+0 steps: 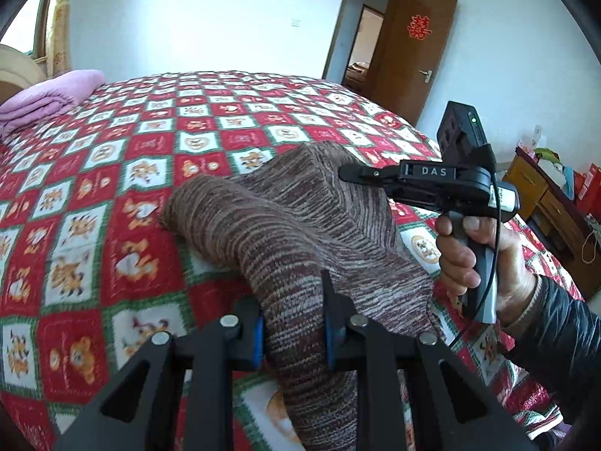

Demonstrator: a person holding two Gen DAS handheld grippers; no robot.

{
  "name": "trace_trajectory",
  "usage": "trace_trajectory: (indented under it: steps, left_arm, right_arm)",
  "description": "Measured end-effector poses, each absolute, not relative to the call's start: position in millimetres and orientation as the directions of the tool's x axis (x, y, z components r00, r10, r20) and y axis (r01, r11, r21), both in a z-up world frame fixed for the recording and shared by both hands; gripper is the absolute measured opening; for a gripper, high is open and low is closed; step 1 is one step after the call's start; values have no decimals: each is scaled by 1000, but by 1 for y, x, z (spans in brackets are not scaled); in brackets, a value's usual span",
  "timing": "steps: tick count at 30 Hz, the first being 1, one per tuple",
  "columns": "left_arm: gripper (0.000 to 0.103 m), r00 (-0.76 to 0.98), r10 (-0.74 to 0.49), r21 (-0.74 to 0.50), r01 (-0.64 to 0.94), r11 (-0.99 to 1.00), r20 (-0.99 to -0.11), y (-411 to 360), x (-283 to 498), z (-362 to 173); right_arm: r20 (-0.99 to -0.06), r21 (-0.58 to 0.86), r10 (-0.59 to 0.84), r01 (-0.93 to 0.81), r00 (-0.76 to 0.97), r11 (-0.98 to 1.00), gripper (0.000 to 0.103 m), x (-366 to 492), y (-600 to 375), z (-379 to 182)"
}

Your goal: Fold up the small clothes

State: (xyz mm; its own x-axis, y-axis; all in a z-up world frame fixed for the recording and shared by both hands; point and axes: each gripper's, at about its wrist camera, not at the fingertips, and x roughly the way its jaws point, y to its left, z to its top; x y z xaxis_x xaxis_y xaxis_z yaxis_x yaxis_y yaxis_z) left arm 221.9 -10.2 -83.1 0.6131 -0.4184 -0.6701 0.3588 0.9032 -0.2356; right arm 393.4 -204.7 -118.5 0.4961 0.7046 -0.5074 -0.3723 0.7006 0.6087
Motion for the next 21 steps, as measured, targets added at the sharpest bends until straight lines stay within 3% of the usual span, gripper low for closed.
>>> trace_trajectory:
  steps: [21]
  left_arm:
    - [24, 679, -386, -285, 262, 922, -624, 66, 176, -79]
  right_arm:
    - [-508, 622, 773, -459, 380, 634, 14, 383, -109, -121]
